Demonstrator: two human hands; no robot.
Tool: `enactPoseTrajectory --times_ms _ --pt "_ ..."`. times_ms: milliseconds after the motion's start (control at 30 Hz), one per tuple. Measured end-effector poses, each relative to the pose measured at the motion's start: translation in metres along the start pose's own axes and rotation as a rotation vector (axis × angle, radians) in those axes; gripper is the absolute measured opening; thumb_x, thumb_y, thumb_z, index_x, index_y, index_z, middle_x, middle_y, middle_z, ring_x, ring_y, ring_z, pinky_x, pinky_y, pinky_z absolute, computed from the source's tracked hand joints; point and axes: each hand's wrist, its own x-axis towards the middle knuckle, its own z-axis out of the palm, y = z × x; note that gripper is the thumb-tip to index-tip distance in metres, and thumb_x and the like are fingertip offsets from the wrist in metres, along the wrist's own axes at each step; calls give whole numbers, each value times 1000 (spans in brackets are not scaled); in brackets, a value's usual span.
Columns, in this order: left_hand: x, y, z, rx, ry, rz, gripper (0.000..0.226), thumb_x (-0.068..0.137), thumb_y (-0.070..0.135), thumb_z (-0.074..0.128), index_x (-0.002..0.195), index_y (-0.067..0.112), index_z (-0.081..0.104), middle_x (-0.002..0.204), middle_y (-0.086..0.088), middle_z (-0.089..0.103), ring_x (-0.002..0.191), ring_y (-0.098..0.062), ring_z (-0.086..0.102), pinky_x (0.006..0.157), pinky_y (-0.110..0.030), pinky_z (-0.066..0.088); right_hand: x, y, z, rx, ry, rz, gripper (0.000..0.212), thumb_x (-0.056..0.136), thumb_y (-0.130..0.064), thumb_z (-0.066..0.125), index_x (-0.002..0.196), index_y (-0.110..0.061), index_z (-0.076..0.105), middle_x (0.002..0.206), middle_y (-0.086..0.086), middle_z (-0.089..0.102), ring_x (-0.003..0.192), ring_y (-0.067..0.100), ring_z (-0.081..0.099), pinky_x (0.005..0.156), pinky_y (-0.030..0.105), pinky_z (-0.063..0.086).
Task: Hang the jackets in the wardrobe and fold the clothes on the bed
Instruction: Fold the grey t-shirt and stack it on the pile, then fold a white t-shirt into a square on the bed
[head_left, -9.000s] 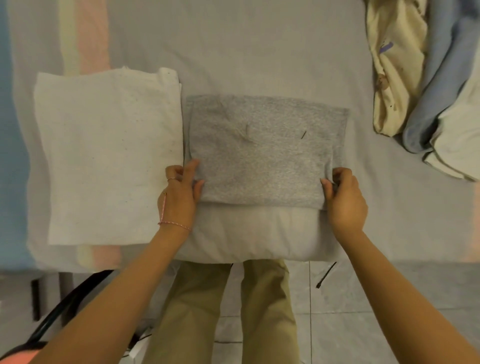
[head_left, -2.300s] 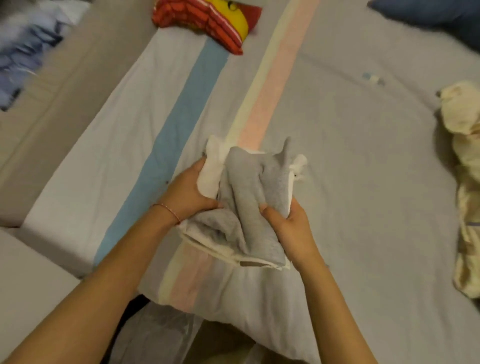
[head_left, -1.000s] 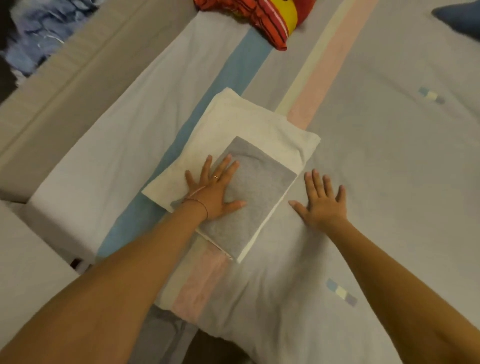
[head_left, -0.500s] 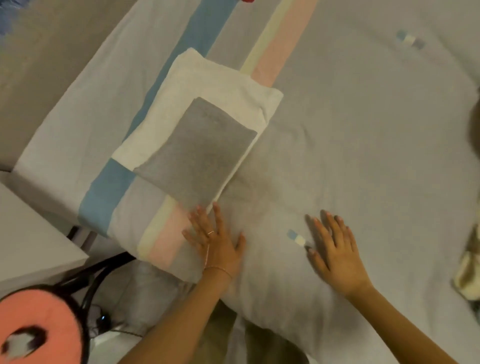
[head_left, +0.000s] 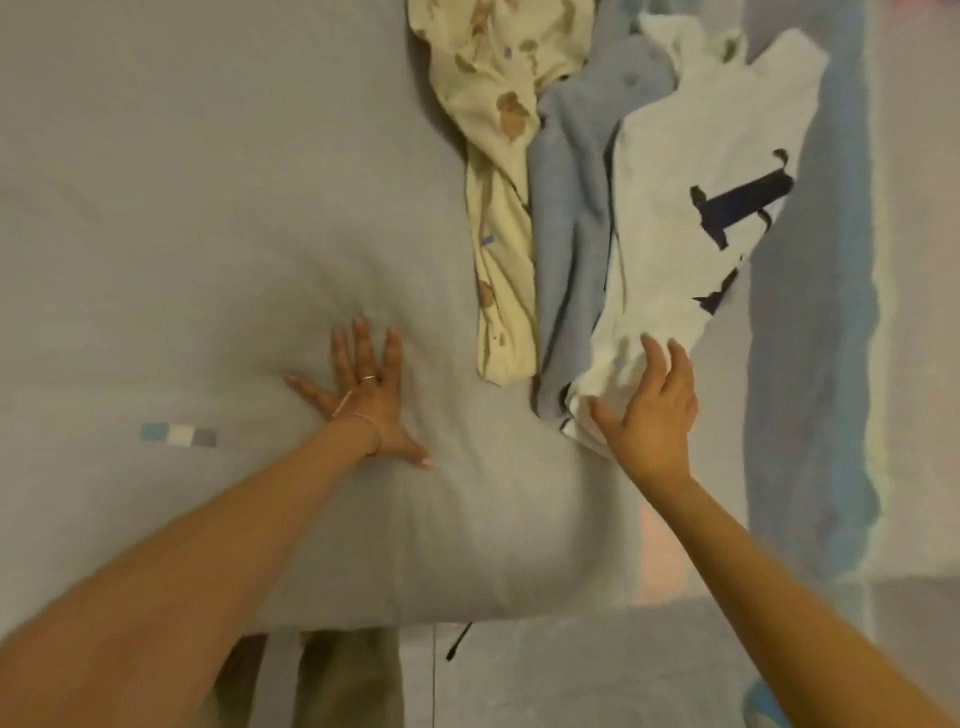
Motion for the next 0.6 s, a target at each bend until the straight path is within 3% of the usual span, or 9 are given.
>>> enactPoseTrajectory --times_ms 67,100,167,200,267,333,433,600 --pt "0 10 5 11 12 0 163 32 74 77 124 30 -51 123 -5 -63 115 -30 -55 92 -80 -7 20 20 -4 202 -163 247 98 75 -39 77 148 -14 17 151 16 22 134 35 30 104 48 33" --pt "1 11 6 18 17 -6 164 31 74 77 123 30 -51 123 -4 -63 116 -30 -54 92 -80 -7 28 25 -2 241 -252 324 95 76 -35 77 147 -15 19 149 14 23 131 36 34 103 45 35" --pt "1 15 5 38 -8 -39 165 30 74 77 122 30 -52 120 -3 -65 118 -30 -53 92 -80 -8 33 33 9 177 -296 336 67 79 -26 71 135 -13 37 136 14 36 112 39 47 88 40 43" --pt "1 17 4 55 -14 -54 165 30 75 77 122 29 -53 118 -4 -66 118 -30 -53 92 -80 -9 31 33 15 177 -230 340 45 81 -20 66 121 -11 46 123 15 44 98 38 52 75 36 44" --pt "3 18 6 79 -20 -59 165 29 77 75 121 28 -53 118 -6 -66 116 -30 -54 90 -80 -10 28 26 25 246 -113 363 11 83 -12 56 88 -8 47 89 12 50 71 31 48 52 31 30" --pt "4 19 4 83 -16 -65 165 29 78 75 119 29 -54 121 -7 -64 119 -31 -53 90 -80 -10 25 15 24 365 -17 406 15 80 -7 51 70 -9 38 64 8 40 57 24 36 47 32 19" --pt "5 23 -3 91 -6 -54 163 31 76 76 117 29 -55 124 -7 -62 122 -33 -51 89 -79 -11 10 0 11 508 40 457 7 63 -10 39 59 -7 34 55 5 29 51 18 24 49 30 15" --pt "-10 14 -11 81 -51 -51 147 49 80 66 124 29 -49 133 -6 -56 127 -32 -45 92 -79 -8 -57 -43 -32 693 -177 347 6 50 -11 33 50 -15 28 48 -3 24 43 7 23 46 24 17"
